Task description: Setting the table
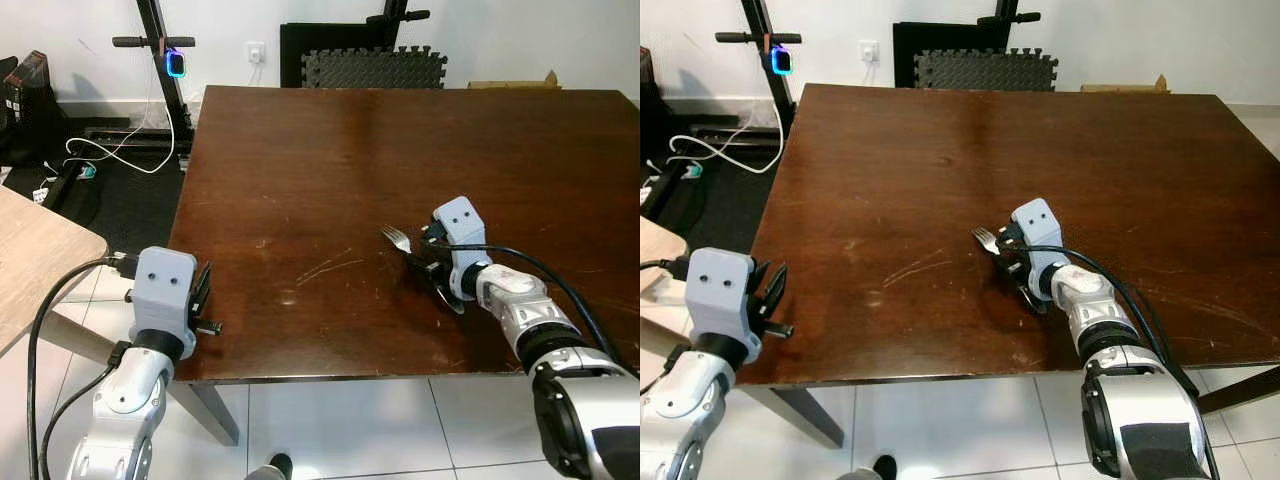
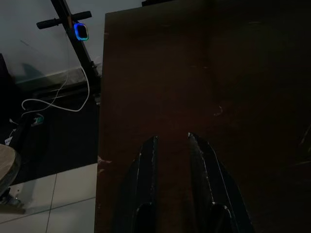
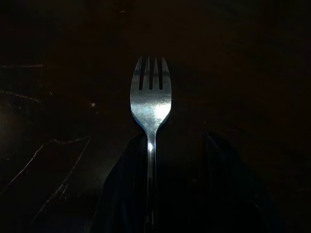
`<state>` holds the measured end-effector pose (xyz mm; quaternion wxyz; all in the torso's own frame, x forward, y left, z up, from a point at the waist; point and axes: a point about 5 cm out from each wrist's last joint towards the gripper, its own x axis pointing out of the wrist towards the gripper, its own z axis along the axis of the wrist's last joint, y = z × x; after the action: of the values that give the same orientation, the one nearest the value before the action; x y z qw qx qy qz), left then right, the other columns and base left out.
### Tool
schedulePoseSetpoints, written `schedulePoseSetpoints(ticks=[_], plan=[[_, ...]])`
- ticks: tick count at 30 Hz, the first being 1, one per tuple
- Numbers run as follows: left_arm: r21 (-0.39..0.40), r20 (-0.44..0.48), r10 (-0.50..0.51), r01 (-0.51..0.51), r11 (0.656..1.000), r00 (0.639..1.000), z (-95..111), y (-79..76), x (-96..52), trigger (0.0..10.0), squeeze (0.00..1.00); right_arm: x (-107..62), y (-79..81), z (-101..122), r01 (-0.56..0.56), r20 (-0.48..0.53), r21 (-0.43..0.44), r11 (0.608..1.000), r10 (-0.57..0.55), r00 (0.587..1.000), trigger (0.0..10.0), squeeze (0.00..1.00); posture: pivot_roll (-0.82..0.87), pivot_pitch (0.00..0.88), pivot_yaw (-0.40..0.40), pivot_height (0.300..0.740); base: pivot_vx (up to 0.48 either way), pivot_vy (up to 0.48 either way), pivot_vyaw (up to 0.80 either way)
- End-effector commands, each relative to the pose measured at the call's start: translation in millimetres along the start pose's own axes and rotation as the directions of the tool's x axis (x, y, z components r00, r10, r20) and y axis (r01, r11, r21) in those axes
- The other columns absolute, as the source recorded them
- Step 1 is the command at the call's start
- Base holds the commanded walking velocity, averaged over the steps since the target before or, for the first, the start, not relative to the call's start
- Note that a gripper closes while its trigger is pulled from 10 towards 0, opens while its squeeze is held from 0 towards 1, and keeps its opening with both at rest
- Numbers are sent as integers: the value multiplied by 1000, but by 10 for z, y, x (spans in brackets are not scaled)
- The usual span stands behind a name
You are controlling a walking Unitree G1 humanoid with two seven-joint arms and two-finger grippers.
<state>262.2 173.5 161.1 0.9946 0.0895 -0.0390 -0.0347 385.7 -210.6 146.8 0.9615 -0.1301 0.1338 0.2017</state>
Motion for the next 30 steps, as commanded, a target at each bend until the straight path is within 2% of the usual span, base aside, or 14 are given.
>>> schedulePoseSetpoints(ticks=[1, 2, 3, 4, 5, 7, 17, 28, 29, 30], plan=[[8, -22, 1, -1, 1000, 1000, -29, 23, -24, 10000, 0, -25, 46, -205, -35, -77, 57, 998, 39, 996, 10000, 0, 198, 137, 54, 740, 0, 0, 0], [9, -22, 0, 0, 1000, 1000, -28, 22, -23, 10000, 0, -28, 57, -228, -39, -79, 77, 996, 46, 996, 4314, 0, 197, 136, 54, 740, 0, 0, 0], [9, -22, -1, 1, 1000, 1000, -27, 21, -23, 10000, 0, -29, 62, -243, -41, -80, 90, 995, 48, 996, 4314, 0, 197, 136, 54, 740, 0, 0, 0], [9, -22, -1, 2, 1000, 1000, -28, 21, -22, 10000, 0, -31, 66, -254, -41, -82, 97, 994, 49, 995, 3725, 0, 196, 133, 55, 740, 0, 0, 0], [8, -22, -2, 2, 1000, 1000, -28, 19, -22, 10000, 0, -32, 76, -272, -47, -85, 104, 994, 56, 995, 392, 0, 196, 133, 55, 740, 0, 0, 0], [8, -21, -4, 5, 1000, 1000, -28, 18, -21, 10000, 0, -30, 116, -303, -78, -85, 121, 990, 89, 992, 0, 0, 197, 132, 59, 740, 0, 0, 0], [11, -19, -10, 10, 1000, 1000, -16, 15, -9, 10000, 0, -7, 148, -243, -102, -21, 164, 981, 107, 994, 0, 0, 196, 129, 63, 740, 0, 0, 0], [7, -21, -13, 13, 1000, 1000, -23, 4, -2, 10000, 0, 8, 84, -23, -93, 97, 183, 979, 76, 992, 0, 0, 190, 130, 65, 740, 0, 0, 0], [6, -21, -14, 14, 1000, 1000, -23, 1, 2, 10000, 0, 10, 38, 88, -57, 153, 183, 982, 29, 988, 5725, 0, 190, 130, 65, 740, 0, 0, 0], [6, -21, -14, 15, 1000, 1000, -22, -1, 1, 10000, 0, 10, -2, 191, -19, 203, 192, 981, -21, 979, 10000, 0, 186, 132, 66, 740, 0, 0, 0]])
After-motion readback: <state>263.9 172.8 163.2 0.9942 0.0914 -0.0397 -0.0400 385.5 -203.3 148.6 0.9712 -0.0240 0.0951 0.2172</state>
